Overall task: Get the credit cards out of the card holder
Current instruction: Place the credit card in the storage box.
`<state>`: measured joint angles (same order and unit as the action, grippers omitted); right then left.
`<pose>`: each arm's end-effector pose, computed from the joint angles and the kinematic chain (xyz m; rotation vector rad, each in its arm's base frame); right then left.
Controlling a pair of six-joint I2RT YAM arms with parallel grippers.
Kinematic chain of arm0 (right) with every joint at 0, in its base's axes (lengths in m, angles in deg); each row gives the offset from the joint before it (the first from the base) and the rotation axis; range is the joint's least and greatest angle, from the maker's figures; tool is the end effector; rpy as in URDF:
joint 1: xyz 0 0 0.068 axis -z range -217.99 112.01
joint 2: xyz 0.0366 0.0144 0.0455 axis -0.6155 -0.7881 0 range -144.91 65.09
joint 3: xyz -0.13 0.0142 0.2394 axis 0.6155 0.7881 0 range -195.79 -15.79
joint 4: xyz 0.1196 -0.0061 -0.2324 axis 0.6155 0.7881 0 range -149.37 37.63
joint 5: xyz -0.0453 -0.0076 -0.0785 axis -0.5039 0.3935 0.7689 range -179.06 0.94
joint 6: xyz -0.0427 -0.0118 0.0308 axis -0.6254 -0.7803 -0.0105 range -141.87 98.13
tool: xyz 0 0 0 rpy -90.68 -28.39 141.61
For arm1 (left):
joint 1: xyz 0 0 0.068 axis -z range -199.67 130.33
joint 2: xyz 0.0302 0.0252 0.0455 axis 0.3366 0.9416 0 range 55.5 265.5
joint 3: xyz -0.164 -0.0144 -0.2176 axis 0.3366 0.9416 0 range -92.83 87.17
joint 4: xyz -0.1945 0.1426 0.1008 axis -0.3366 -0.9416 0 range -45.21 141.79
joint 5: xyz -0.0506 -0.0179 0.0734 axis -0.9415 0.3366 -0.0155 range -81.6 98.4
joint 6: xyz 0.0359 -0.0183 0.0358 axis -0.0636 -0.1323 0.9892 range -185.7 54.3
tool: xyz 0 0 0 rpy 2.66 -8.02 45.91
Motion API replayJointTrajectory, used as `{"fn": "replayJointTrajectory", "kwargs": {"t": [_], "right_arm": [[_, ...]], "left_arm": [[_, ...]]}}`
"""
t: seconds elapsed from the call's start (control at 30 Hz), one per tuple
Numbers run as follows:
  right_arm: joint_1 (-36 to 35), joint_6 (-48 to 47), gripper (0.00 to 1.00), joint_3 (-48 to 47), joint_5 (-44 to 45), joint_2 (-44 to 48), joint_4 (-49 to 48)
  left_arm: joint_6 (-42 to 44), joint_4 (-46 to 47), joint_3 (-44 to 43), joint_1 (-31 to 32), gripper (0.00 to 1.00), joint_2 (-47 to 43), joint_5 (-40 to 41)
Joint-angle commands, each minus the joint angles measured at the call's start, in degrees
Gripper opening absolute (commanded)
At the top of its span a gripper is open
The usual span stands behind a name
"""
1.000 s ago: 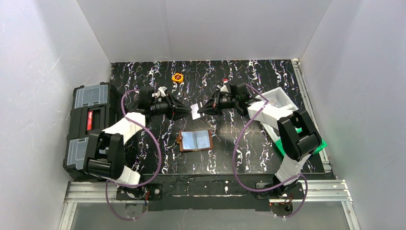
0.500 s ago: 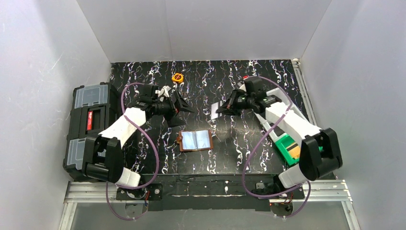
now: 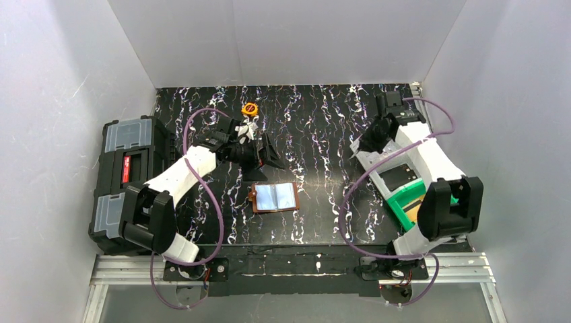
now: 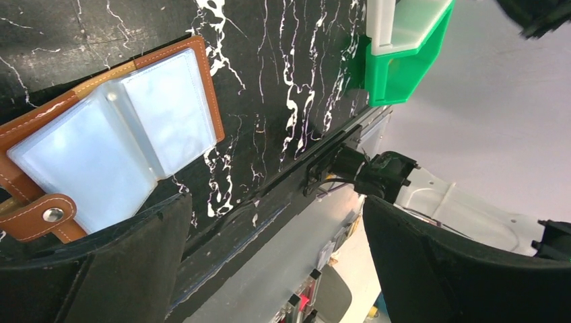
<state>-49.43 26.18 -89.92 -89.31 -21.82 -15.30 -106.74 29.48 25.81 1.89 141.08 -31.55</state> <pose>0.3115 0.0632 0.2895 0.8194 2.4825 0.3909 0.2867 -0.1378 0.2575 -0.0667 2.5582 -1.3112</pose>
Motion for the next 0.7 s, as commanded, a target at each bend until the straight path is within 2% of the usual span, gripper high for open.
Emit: {"fn": "replayJointTrajectory", "kwargs": {"t": [0.0, 0.2, 0.47, 0.57, 0.67], "right_arm": [[4.01, -1.72, 0.01, -8.64, 11.83, -5.57, 8.12], [7.19, -1.98, 0.01, -17.56, 19.97, -14.21, 12.21], [8.31, -3.32, 0.02, -23.78, 21.34, -21.8, 12.89], [8.45, -3.7, 0.19, -26.64, 21.52, -24.1, 14.21], [8.45, -4.04, 0.41, -28.66, 21.06, -24.84, 15.4]], "left_arm": [[3.13, -4.47, -2.11, 0.15, 0.98, -0.29, 0.22], [4.32, -6.44, -2.45, 0.15, 0.98, -1.16, 0.4], [5.02, -8.3, -2.56, 0.15, 0.98, -2.49, 0.37], [5.63, -9.66, -2.63, 0.15, 0.98, -3.48, 1.14], [5.63, -10.04, -2.22, 0.15, 0.98, -4.11, 1.69]]}}
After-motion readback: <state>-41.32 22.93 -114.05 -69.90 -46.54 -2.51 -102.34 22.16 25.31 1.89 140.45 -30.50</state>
